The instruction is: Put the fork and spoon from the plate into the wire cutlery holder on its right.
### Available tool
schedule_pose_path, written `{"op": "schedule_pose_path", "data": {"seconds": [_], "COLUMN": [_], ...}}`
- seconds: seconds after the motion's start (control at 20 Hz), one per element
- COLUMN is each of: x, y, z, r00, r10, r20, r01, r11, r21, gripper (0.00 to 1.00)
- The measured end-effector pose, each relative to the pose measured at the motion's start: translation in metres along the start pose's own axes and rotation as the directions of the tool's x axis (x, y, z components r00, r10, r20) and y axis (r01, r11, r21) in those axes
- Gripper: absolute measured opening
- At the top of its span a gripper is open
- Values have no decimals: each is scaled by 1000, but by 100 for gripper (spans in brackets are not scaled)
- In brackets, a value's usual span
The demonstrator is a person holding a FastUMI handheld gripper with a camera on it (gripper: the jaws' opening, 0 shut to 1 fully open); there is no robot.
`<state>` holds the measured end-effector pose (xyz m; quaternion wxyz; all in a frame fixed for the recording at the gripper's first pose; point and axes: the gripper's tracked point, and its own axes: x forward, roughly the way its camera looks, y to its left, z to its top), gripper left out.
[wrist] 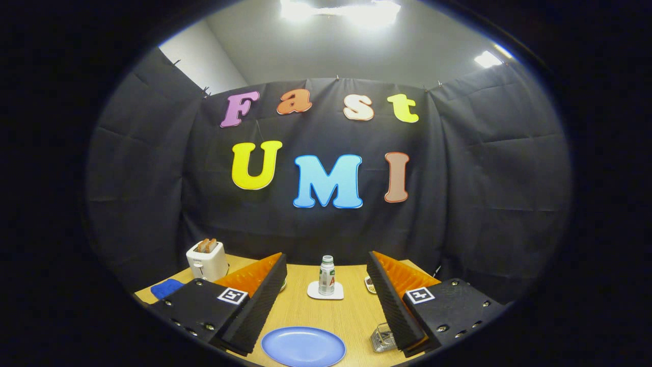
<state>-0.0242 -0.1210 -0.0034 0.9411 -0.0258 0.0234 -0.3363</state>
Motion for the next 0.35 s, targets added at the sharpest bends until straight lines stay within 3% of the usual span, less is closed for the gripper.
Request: {"op": "schedule_pose_path", "data": {"seconds": [0.35], "x": [-6], "y": [40], "z": [-14], "r00": [997], "r10": [79], "r20": [-8], "r01": [-78], "r11": [995], "r21": [59], "gripper": [97]}}
